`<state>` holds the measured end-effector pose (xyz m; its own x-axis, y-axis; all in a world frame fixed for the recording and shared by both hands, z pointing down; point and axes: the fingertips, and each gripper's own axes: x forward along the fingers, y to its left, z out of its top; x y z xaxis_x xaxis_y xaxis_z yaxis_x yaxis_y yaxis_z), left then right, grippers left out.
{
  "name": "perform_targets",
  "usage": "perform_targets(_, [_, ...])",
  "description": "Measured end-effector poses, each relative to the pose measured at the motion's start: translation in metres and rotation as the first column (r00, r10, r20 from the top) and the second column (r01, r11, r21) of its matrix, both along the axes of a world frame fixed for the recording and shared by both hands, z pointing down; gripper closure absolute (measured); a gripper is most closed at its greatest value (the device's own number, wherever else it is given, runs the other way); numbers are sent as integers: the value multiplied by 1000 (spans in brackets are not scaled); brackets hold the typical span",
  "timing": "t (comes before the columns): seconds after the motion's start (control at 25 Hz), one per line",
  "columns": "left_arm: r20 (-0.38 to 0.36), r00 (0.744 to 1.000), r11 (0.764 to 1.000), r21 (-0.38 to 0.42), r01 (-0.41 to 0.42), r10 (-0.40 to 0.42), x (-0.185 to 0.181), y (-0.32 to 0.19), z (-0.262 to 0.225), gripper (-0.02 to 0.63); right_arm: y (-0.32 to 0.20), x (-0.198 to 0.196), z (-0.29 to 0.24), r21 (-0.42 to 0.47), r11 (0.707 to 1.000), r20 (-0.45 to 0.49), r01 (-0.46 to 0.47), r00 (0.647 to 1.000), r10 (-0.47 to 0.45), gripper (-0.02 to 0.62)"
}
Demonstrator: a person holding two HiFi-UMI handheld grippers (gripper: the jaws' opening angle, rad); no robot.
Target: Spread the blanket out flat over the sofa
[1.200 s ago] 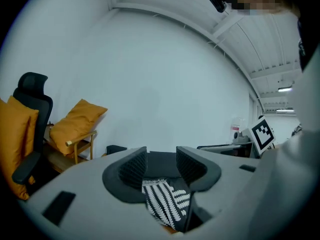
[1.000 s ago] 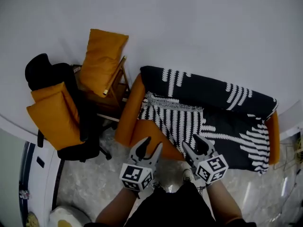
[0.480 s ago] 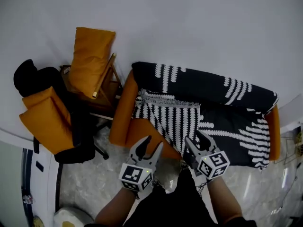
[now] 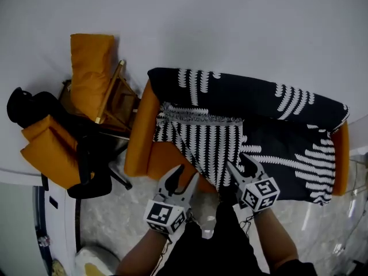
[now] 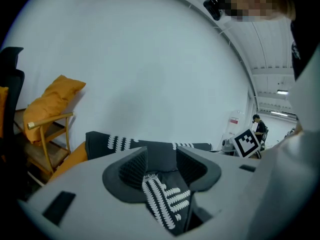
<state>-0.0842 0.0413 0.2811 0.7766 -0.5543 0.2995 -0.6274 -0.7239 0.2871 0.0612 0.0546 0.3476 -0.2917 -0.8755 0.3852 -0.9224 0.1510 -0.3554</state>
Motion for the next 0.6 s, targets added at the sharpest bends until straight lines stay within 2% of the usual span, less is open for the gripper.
perform_targets(0.28, [31,999,996,-80,-34,36,46,-16,52,434,-17,46,61,-77,996,29,-40,999,42,373])
perform_targets(0.6, [68,996,994,-103,-46,53,94,-39,115,434,-39,94,148,-162,984,57,-71,995,81,373])
